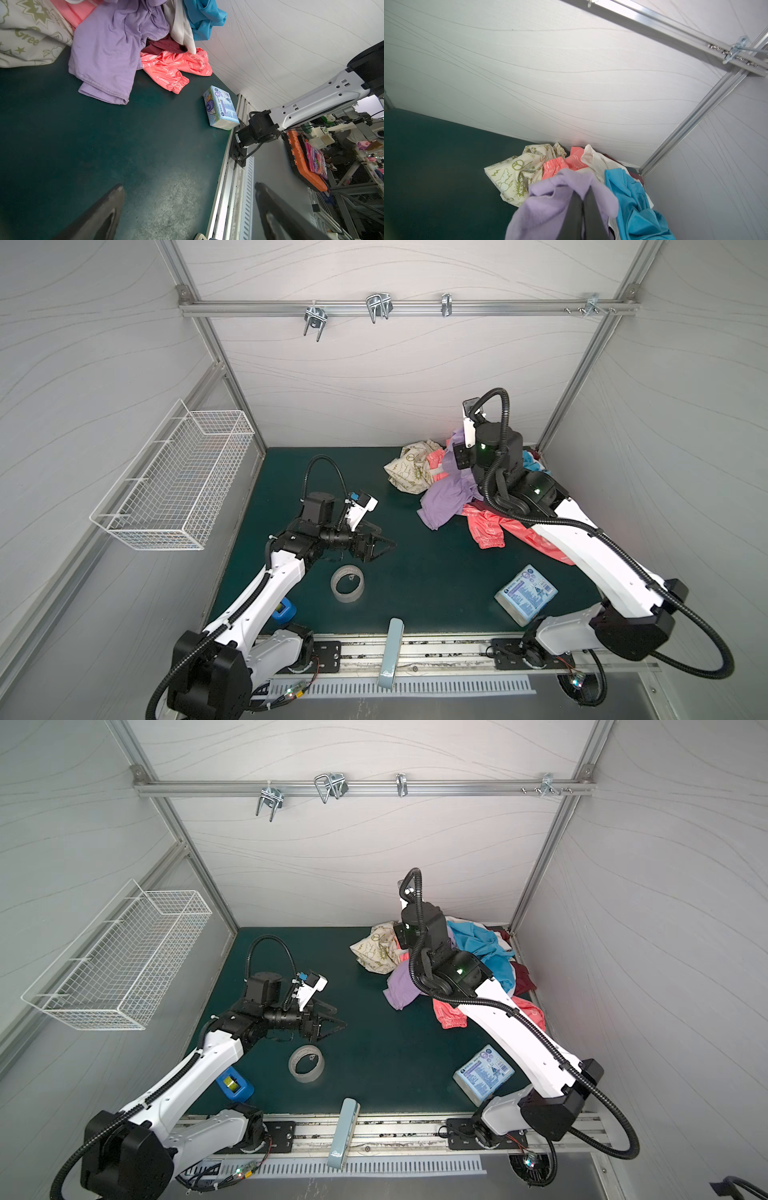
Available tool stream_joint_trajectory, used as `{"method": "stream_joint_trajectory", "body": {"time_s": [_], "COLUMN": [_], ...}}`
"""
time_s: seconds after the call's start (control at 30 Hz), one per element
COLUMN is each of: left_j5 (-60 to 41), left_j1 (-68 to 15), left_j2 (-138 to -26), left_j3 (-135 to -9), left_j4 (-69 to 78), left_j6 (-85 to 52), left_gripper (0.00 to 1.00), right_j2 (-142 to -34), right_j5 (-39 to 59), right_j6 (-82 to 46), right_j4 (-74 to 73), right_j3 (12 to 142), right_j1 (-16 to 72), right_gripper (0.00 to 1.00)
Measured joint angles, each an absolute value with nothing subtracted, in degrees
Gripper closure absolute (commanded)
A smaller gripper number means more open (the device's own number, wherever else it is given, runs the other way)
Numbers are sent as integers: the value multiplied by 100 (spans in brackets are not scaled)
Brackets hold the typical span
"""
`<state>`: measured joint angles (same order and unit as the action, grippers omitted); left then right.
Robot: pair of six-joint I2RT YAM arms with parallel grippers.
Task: Pick out a specific cloth from the pile
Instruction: 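Lift the lavender shirt up out of the pile with the right gripper, then carry the lavender shirt toward the left gripper and lower it onto the table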
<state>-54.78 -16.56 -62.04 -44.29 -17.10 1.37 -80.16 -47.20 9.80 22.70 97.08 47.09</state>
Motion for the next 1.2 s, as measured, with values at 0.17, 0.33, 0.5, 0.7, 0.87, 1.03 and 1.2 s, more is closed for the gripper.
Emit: {"method": "stream_joint_trajectory", "body": {"time_s": [0.17, 0.33, 0.5, 0.7, 0.87, 1.03, 1.2], "left_j5": [-5450, -5387, -5332, -5290, -5247, -5223, -5214], "left_j1": [-1723, -1793, -1841, -1870, -1892, -1896, -1925], "left_j2": [-6097, -6003, -5953, -5907, -5826, -5782, -5745], "left_j3": [-4429, -4429, -4429, -4429, -4429, -4429, -4429], "left_j4": [-1715, -1723, -1737, -1772, -1776, -1778, -1778], "left_j6": [141, 154, 165, 191, 200, 209, 263], "left_gripper": [1, 1, 1, 1, 1, 1, 1], "right_j2": [-7950, -7950, -7957, -7977, -8003, -8038, -8062], "right_j5": [-4816, -4816, -4727, -4307, -3833, -3310, -2670], "right_j6": [1201, 1409, 1498, 1431, 1278, 1094, 825], "right_j4": [2086, 1973, 1975, 2064, 2193, 2239, 2237], "right_j3": [9939, 10224, 10575, 11010, 11389, 11690, 11751], "right_j1": [4912, 5186, 5293, 5325, 5382, 5406, 5415], "right_gripper": [100, 100, 100, 100, 100, 100, 100]}}
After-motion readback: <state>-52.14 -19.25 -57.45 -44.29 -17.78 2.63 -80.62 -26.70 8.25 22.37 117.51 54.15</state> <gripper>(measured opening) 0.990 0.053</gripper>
